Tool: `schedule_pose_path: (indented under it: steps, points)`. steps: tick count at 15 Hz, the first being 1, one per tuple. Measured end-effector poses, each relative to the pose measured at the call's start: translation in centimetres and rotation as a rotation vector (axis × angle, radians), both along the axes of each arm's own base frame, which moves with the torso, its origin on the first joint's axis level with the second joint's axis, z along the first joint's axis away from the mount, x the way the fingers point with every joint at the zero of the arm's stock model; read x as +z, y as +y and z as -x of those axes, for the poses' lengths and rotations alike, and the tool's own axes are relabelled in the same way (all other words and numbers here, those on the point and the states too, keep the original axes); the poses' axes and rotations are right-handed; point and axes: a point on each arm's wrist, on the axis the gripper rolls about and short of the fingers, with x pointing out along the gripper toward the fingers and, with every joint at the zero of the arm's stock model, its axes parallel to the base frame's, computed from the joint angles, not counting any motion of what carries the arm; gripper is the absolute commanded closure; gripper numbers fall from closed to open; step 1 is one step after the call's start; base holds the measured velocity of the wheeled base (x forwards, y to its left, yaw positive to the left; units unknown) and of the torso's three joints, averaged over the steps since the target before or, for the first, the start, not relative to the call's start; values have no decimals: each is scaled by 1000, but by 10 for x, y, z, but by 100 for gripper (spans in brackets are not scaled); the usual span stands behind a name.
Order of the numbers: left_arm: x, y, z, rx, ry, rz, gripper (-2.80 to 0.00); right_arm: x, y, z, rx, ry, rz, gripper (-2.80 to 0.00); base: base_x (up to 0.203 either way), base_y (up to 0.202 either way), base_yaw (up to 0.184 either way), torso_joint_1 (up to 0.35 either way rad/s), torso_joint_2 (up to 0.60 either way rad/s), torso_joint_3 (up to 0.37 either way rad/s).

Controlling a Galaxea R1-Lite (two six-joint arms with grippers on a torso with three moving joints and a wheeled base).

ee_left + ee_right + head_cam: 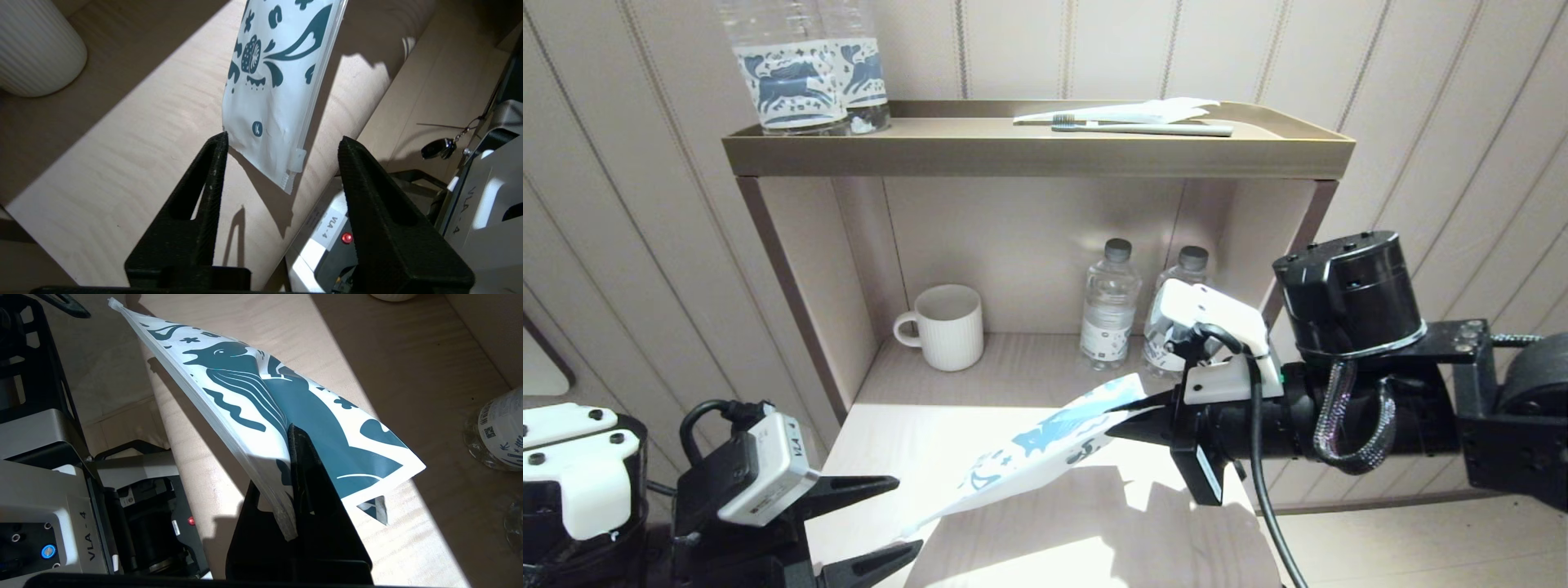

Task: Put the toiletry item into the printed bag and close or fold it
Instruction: Close the strorage bag and place it on the desk

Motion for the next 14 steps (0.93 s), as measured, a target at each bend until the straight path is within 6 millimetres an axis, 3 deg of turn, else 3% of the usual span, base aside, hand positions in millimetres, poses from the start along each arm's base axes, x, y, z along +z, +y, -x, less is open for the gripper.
schedule_pose_path:
  steps: [6, 7, 14]
  points:
    - [21, 20, 15, 205, -19, 131, -280, -2, -3, -22, -83, 53, -22, 0, 0, 0, 0, 0, 0, 0]
    - [20, 24, 19, 234, -15, 141, -280, -3, -2, -25, -94, 62, -27, -280, 0, 0, 0, 0, 0, 0]
    - [19, 29, 26, 244, -25, 156, -280, -7, -6, -36, -130, 68, -23, -280, 0, 0, 0, 0, 0, 0]
